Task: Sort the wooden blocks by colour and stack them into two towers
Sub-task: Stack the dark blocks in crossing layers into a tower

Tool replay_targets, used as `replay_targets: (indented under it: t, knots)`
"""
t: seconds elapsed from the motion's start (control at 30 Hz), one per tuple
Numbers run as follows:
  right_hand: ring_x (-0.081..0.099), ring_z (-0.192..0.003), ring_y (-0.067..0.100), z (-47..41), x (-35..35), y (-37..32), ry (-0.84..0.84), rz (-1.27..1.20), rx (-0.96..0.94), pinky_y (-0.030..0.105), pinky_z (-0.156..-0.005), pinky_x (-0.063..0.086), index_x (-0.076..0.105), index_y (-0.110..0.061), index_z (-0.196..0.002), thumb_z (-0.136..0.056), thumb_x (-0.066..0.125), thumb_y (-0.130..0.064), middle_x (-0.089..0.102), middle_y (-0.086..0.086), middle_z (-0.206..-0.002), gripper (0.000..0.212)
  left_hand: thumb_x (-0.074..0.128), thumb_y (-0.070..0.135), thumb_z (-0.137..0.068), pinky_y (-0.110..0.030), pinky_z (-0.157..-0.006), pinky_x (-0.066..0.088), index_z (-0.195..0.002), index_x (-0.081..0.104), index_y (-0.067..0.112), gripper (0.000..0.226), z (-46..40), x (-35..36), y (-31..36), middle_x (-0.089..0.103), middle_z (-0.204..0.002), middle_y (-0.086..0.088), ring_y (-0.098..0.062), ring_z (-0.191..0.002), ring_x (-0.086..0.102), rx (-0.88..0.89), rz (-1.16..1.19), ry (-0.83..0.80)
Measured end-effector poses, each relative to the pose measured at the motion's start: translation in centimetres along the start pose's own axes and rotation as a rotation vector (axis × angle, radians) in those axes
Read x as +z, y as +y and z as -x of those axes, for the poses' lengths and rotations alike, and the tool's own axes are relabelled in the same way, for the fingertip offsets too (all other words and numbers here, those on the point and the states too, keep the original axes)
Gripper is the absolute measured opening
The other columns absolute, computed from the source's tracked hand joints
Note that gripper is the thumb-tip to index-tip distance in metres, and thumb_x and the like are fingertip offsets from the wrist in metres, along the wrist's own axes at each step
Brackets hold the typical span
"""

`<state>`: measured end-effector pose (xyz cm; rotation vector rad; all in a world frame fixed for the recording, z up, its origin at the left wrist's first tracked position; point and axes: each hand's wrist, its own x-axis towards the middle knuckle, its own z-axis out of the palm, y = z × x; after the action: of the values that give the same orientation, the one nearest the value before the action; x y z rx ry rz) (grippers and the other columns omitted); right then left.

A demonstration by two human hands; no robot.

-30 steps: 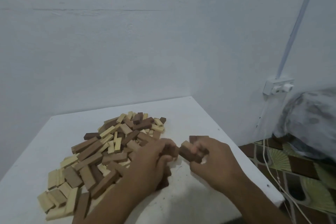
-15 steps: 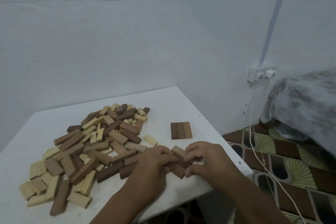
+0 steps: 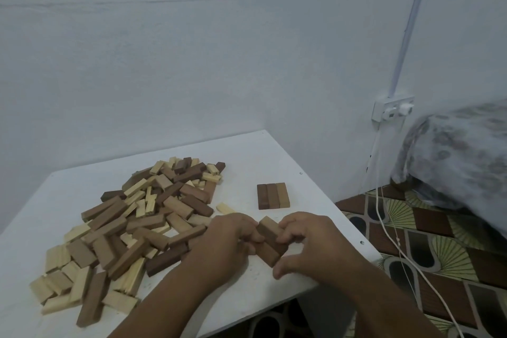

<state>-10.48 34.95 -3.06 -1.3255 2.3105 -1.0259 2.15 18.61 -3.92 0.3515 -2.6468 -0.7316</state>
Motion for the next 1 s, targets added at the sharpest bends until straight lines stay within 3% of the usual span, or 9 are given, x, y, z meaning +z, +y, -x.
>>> replay_targets:
  t: [0.13, 0.3, 0.37, 0.43, 0.57, 0.73, 0.8, 1.0]
  knots:
    - [0.060, -0.094, 0.006, 0.0, 0.6, -0.8, 0.039, 0.089, -0.003, 0.030, -0.086, 0.053, 0.075, -0.021, -0.083, -0.055, 0.090, -0.048, 0.064, -0.011, -0.103, 0.042, 0.074, 0.005, -0.080, -0.017, -0.084, 0.048, -0.090, 0.075, 0.022, 0.020, -0.3, -0.6, 0.1, 0.066, -0.108, 0.010, -0.004, -0.097, 0.058, 0.026, -0.034, -0.072]
    - [0.060, -0.091, 0.003, 0.0, 0.7, 0.0, 0.056, 0.008, -0.076, 0.025, -0.082, 0.052, 0.075, -0.023, -0.080, -0.057, 0.088, -0.036, 0.067, -0.011, -0.098, 0.030, 0.062, 0.012, -0.075, -0.032, -0.106, 0.035, -0.091, 0.058, 0.034, 0.028, -1.5, -1.7, -0.5, 0.045, -0.137, 0.011, -0.005, -0.132, 0.031, 0.123, -0.070, -0.297]
    - [0.060, -0.094, 0.003, -0.2, 0.7, 0.3, 0.053, -0.018, -0.097, 0.021, -0.081, 0.051, 0.075, -0.027, -0.081, -0.057, 0.087, -0.032, 0.068, -0.011, -0.099, 0.027, 0.062, 0.011, -0.072, -0.036, -0.103, 0.039, -0.092, 0.057, 0.031, 0.029, -2.3, -2.0, -0.5, 0.054, -0.126, 0.008, -0.006, -0.126, 0.035, 0.099, -0.068, -0.350]
    - [0.060, -0.093, 0.005, -0.4, 0.6, 0.8, 0.065, -0.060, -0.099, 0.027, -0.082, 0.052, 0.071, -0.032, -0.084, -0.056, 0.084, -0.034, 0.067, -0.014, -0.100, 0.031, 0.067, 0.015, -0.070, -0.034, -0.094, 0.044, -0.094, 0.057, 0.031, 0.031, -3.0, -2.2, -0.3, 0.058, -0.112, 0.007, -0.006, -0.112, 0.042, 0.095, -0.084, -0.373]
    - [0.061, -0.095, 0.014, -1.4, -0.5, 1.5, 0.160, -0.158, -0.160, 0.034, -0.079, 0.055, 0.063, -0.027, -0.085, -0.054, 0.080, -0.024, 0.062, -0.014, -0.106, 0.036, 0.075, 0.027, -0.067, -0.032, -0.080, 0.049, -0.101, 0.051, 0.036, 0.043, -3.4, -2.8, -0.5, 0.054, -0.110, 0.008, -0.007, -0.097, 0.051, -0.008, 0.024, -0.287]
    - [0.059, -0.104, 0.015, -4.4, -1.2, 1.8, 0.260, -0.297, -0.232, 0.025, -0.091, 0.052, 0.059, -0.021, -0.085, -0.061, 0.074, -0.001, 0.057, -0.009, -0.104, 0.035, 0.075, 0.017, -0.075, -0.018, -0.084, 0.041, -0.107, 0.043, 0.034, 0.048, -5.0, -1.7, -1.0, 0.057, -0.118, 0.017, 0.005, -0.119, 0.046, -0.038, 0.180, -0.087]
    - [0.058, -0.108, 0.015, -5.5, -0.8, 2.2, 0.271, -0.322, -0.230, 0.027, -0.100, 0.047, 0.057, -0.023, -0.087, -0.064, 0.068, -0.002, 0.056, -0.009, -0.105, 0.034, 0.074, 0.016, -0.074, -0.021, -0.087, 0.042, -0.108, 0.040, 0.034, 0.052, -6.0, -1.0, -1.5, 0.058, -0.119, 0.013, 0.001, -0.119, 0.049, -0.078, 0.201, -0.058]
    - [0.047, -0.128, -0.005, -7.3, 0.4, 3.9, 0.232, -0.354, -0.153, 0.029, -0.106, 0.043, 0.054, -0.030, -0.101, -0.079, 0.063, 0.001, 0.050, -0.022, -0.128, 0.039, 0.069, 0.016, -0.075, -0.018, -0.088, 0.039, -0.115, 0.033, 0.034, 0.057, -7.8, 0.6, -2.5, 0.056, -0.124, 0.004, -0.010, -0.116, 0.051, -0.132, 0.242, -0.075]
